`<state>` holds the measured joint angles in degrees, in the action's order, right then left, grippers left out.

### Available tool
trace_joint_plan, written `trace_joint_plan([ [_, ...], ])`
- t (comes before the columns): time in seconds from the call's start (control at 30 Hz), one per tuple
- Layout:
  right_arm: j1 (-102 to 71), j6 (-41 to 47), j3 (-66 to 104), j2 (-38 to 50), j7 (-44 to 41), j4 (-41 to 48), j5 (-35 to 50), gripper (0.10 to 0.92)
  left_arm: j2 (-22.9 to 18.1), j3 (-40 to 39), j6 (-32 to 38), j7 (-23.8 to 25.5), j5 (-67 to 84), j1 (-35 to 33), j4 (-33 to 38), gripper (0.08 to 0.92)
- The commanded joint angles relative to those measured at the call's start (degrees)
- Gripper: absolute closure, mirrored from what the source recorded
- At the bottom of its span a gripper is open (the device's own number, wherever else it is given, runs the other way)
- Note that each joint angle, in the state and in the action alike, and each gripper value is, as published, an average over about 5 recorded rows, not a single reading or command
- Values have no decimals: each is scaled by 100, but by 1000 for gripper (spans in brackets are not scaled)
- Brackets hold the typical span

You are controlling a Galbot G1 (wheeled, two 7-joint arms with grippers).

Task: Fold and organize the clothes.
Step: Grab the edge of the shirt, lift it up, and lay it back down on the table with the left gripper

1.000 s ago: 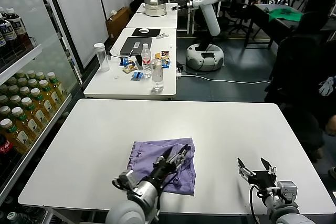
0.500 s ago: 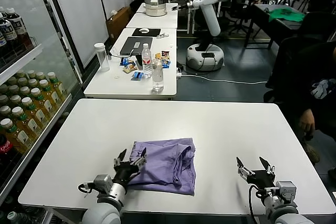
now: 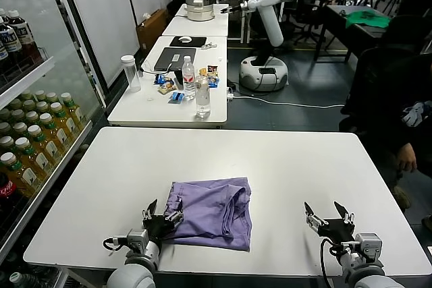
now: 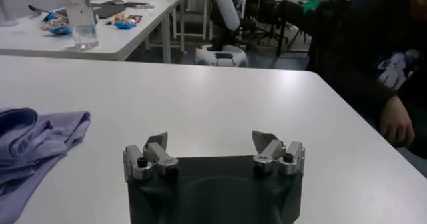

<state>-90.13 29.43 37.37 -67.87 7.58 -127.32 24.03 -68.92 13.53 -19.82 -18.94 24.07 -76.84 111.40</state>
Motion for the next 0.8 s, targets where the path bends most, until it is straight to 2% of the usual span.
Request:
trace_joint_plan([
  [0.03,-3,2,5,-10,4,-3,-6,203,20,35,-171,2,531,-12,-113,245],
  [0.5,-111,4,34,-118,15,-129,-96,203,-141,465,-18,131,2656,22,50,650],
  [0.67,-176,3,70,-163,17,-187,-111,203,-246,677,77,194,3453,6,85,823],
  [0.8,-209,0,97,-193,21,-214,-111,203,-291,1030,76,222,4170,2,182,892],
])
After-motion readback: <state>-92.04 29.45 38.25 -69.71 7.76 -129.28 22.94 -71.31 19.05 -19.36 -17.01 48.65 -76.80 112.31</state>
